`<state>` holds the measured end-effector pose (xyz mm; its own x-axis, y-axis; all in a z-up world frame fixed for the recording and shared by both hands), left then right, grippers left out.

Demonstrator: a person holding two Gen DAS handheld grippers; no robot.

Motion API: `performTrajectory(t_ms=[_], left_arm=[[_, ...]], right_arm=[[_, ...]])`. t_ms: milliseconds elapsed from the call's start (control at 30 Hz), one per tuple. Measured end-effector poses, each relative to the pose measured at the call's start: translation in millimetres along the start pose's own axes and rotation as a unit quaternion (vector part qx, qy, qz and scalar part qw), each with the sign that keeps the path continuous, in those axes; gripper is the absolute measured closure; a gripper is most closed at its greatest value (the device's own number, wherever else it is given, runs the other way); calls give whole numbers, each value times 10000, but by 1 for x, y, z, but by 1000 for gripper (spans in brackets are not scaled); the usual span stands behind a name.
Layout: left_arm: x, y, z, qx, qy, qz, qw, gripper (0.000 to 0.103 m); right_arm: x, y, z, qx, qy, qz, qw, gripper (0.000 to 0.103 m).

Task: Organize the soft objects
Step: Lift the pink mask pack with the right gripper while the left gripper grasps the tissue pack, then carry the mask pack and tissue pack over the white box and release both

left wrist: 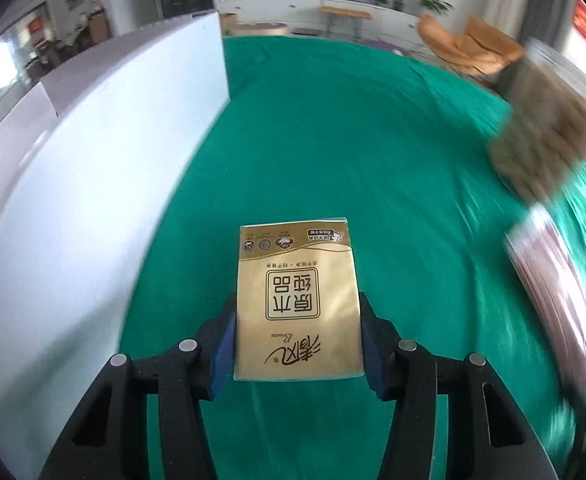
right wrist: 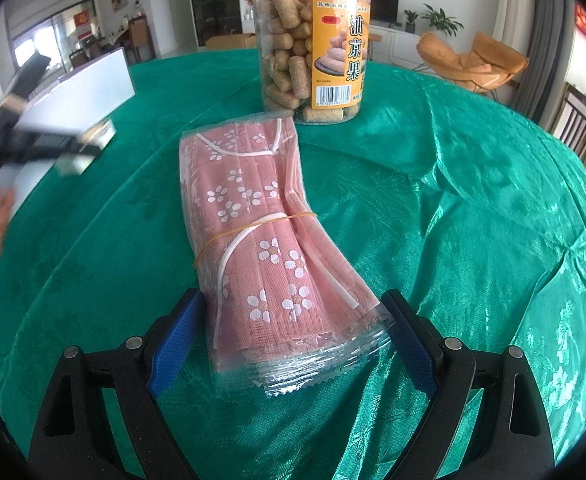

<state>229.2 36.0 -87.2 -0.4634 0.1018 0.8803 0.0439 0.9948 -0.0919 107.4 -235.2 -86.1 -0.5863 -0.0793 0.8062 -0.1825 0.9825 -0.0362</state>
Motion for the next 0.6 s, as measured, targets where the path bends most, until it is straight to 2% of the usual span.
performTrajectory(t_ms=[67, 100, 233, 333, 433, 467, 500, 533, 567, 600], left_arm=[[13, 1, 20, -69, 29, 40, 10000, 51], [21, 2, 30, -88, 22, 65, 9999, 51], [37, 3, 48, -2, -81, 166, 9998, 51], [48, -1, 50, 139, -118, 323, 9993, 51], [77, 1, 55, 261, -336, 539, 9976, 51], [86, 4, 57, 283, -386, 589, 9971, 51], [102, 9, 56, 323, -491, 683, 9959, 51], [112, 13, 56, 345, -559, 710, 9953, 51], [124, 20, 55, 387, -654, 716, 9945, 50], [136, 31, 54, 469, -727, 738, 9935, 50]], right_arm=[[4, 0, -5, 199, 409, -95, 9989, 14], [11, -1, -8, 229, 460, -128, 9986, 14], [46, 15, -49, 645, 273, -78, 9975, 13], [23, 33, -73, 975, 614, -135, 9932, 13], [-30, 36, -73, 1068, 1504, -77, 9828, 14], [-37, 34, -72, 995, 1605, -148, 9819, 16], [-39, 32, -69, 905, 1598, -232, 9827, 30], [-36, 32, -68, 907, 1546, -242, 9835, 51], [-31, 33, -68, 897, 1508, -237, 9842, 79], [-27, 34, -68, 892, 1501, -182, 9845, 80]])
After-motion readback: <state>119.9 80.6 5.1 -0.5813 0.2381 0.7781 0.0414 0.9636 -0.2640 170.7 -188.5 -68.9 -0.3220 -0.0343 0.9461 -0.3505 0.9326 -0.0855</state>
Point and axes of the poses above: each gripper's, at about its wrist camera, not at the fingertips, and x roughly against the way its jaws point, y to its left, z to its underside, the point moved 3 cm from there along -x, roughly the way its jaws point, and after that the axes turned 7 degrees about x, right-handed, at the moved point
